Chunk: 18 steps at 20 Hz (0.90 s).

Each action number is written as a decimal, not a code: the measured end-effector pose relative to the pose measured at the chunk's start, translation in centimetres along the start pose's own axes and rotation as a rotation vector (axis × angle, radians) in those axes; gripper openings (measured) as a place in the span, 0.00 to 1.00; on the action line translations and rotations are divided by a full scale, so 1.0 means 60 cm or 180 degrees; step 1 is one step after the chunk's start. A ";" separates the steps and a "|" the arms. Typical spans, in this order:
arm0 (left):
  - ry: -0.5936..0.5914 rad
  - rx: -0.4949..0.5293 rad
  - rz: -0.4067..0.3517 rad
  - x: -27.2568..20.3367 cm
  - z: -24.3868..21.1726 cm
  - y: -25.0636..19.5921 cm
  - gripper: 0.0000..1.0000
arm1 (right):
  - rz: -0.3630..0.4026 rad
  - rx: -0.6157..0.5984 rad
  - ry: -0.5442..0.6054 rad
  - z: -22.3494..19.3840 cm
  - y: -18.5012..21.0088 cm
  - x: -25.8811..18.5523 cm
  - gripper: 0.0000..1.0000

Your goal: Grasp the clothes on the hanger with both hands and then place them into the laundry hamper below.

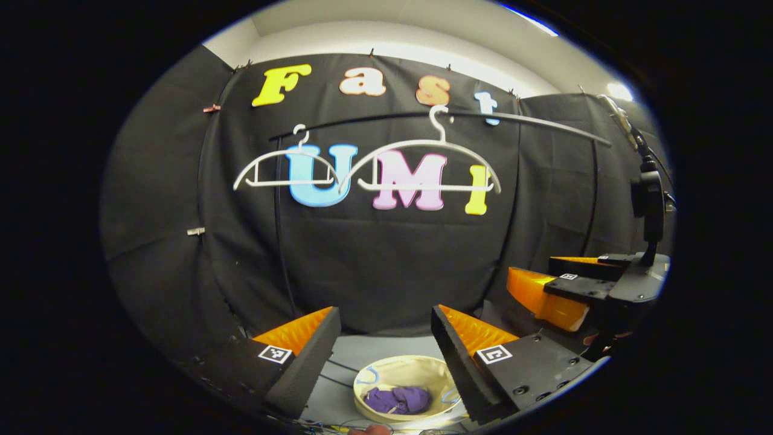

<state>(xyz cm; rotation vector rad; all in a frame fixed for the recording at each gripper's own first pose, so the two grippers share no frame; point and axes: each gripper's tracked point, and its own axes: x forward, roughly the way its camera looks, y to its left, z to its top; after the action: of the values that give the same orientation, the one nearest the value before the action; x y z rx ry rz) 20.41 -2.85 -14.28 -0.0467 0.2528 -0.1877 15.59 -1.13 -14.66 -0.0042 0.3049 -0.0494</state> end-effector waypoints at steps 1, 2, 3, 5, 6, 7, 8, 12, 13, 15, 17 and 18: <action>-0.0082 0.0005 -0.0020 -0.011 0.018 -0.002 0.95 | -0.0025 -0.0018 -0.0087 0.019 -0.001 -0.008 0.98; -0.0179 0.0020 -0.0021 -0.022 0.038 0.000 0.92 | -0.0054 -0.0017 -0.0164 0.040 -0.002 -0.019 0.98; -0.0298 0.0040 -0.0017 -0.034 0.061 0.001 0.95 | -0.0070 0.0007 -0.0253 0.059 -0.003 -0.030 0.98; -0.0471 0.0027 -0.0042 -0.049 0.093 -0.004 0.95 | -0.0076 0.0013 -0.0437 0.089 0.004 -0.042 0.96; -0.0531 -0.0004 -0.0060 -0.053 0.102 -0.006 0.95 | -0.0066 -0.0019 -0.0542 0.105 0.007 -0.048 0.98; -0.0597 -0.0024 -0.0075 -0.059 0.114 -0.005 0.95 | -0.0062 -0.0072 -0.0662 0.121 0.009 -0.050 0.96; -0.0663 -0.0023 -0.0074 -0.064 0.128 -0.005 0.95 | -0.0060 -0.0136 -0.0760 0.135 0.012 -0.054 0.96; -0.0832 0.0001 0.0058 -0.079 0.149 0.019 0.92 | -0.0022 -0.0303 -0.1029 0.173 0.023 -0.057 0.96; -0.0877 -0.0017 0.0083 -0.085 0.155 0.020 0.92 | 0.0009 -0.0280 -0.1107 0.183 0.027 -0.059 0.96; -0.0933 -0.0042 0.0139 -0.094 0.168 0.024 0.95 | 0.0014 -0.0177 -0.1148 0.191 0.030 -0.059 0.98; -0.1005 -0.0050 0.0136 -0.104 0.185 0.019 0.95 | -0.0026 -0.0150 -0.1240 0.212 0.022 -0.068 0.98; -0.1006 -0.0028 0.0127 -0.105 0.188 0.016 0.92 | -0.0027 -0.0134 -0.1277 0.220 0.020 -0.073 0.96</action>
<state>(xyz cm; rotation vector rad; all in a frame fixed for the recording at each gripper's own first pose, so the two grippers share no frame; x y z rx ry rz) 17.46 -0.43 -1.90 -0.0791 -0.0604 -0.1371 15.43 0.22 -0.74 -0.0565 -0.0951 -0.0493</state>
